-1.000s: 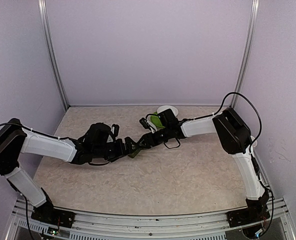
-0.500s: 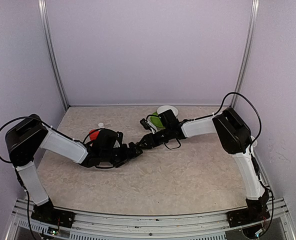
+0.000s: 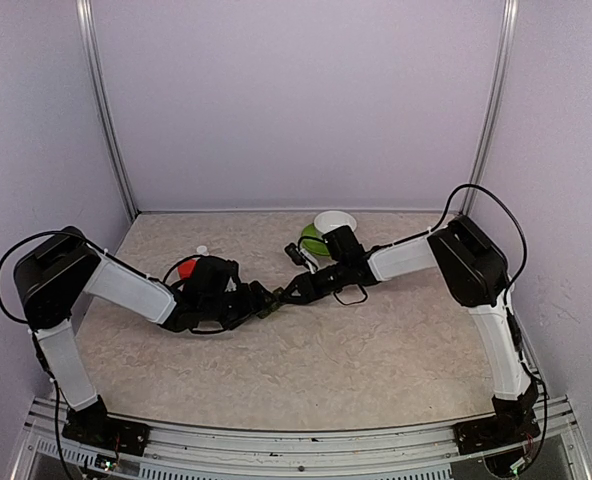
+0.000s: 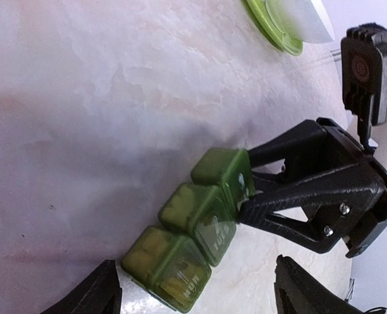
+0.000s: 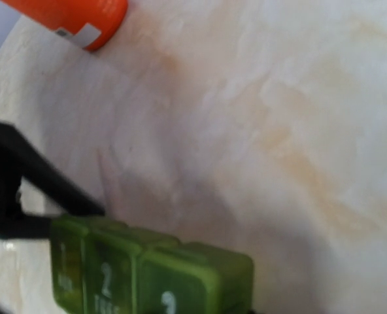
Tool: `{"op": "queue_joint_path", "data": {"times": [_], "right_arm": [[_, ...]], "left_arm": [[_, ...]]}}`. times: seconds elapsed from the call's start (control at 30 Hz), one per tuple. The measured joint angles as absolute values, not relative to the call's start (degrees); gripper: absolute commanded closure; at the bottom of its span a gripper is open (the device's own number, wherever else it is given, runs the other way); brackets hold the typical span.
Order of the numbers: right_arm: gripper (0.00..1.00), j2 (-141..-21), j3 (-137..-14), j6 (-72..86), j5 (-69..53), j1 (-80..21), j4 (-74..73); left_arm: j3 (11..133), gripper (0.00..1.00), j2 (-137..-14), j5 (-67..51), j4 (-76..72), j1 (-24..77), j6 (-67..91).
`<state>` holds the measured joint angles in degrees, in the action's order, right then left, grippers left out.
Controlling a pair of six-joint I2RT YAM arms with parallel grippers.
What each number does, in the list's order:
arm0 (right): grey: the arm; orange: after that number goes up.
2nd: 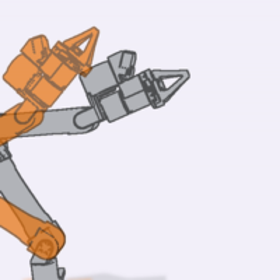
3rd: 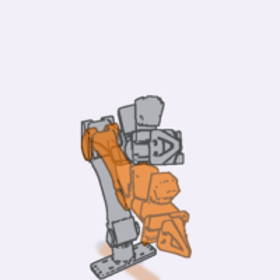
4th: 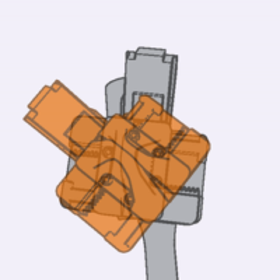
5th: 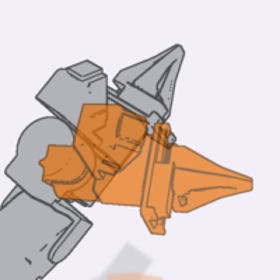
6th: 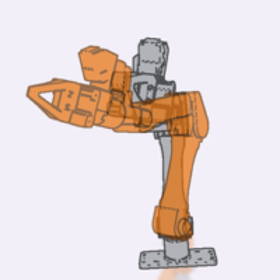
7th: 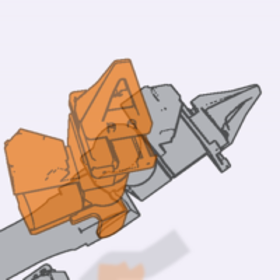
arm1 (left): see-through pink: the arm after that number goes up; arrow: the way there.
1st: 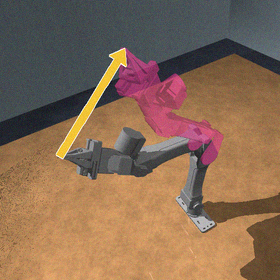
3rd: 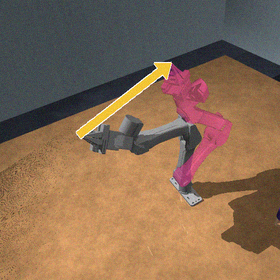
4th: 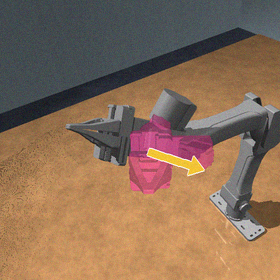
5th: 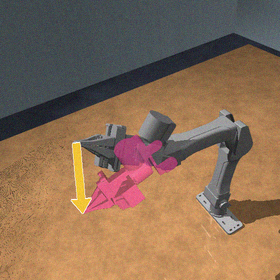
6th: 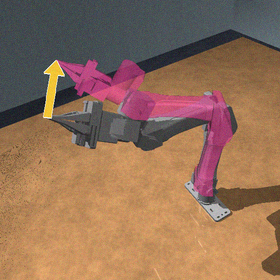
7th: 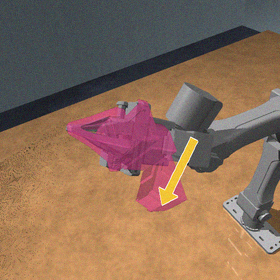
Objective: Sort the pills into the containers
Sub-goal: Place the pill container at the center of the board.
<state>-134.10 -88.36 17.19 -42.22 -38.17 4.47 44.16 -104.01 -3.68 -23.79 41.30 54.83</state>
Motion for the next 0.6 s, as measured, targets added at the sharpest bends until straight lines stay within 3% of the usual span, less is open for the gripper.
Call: {"op": "queue_joint_path", "data": {"times": [0.3, 0.6], "right_arm": [[0.66, -131.7, -84.3, 18.5, -42.0, -38.2, 5.6], [0.66, -129.8, -82.6, 20.5, -40.0, -38.2, 5.9]], "left_arm": [[47.0, 0.38, -106.3, -2.5, -22.3, 39.8, 53.3], [50.2, 0.41, -108.5, -2.7, -20.7, 39.8, 51.7]]}}
